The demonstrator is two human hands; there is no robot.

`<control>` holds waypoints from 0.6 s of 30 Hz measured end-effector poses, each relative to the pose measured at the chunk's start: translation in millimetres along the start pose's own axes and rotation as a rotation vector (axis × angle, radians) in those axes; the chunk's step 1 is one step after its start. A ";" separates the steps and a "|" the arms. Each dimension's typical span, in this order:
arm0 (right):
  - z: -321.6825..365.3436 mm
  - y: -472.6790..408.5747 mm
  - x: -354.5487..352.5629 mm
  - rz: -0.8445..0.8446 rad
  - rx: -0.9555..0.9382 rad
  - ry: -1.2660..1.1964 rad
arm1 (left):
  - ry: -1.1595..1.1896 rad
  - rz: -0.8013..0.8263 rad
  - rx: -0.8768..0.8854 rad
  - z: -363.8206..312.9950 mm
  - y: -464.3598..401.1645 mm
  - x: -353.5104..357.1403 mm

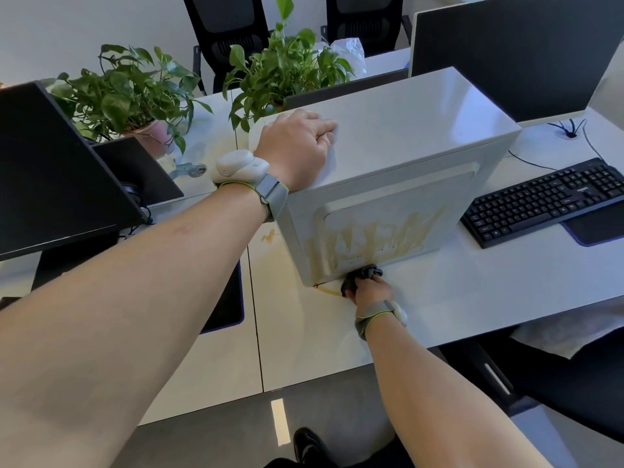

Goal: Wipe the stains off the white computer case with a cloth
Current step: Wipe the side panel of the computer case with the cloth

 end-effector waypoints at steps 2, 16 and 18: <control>-4.5 7.2 9.2 -0.013 0.026 -0.038 | -0.007 0.002 -0.002 0.4 -0.4 0.9; -42.2 29.8 59.6 -0.121 0.124 -0.072 | -0.016 0.001 0.009 1.1 -0.8 2.0; -50.4 35.0 60.9 -0.038 0.120 -0.056 | -0.010 -0.008 0.006 0.8 0.1 1.6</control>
Point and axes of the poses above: each hand's wrist, its own y-axis away from the middle knuckle, its own x-axis out of the palm, z = x × y, the point moved 2 cm from there along -y, towards the middle knuckle, and after that the axes turned 1 degree about -z, right-handed, at the moved point
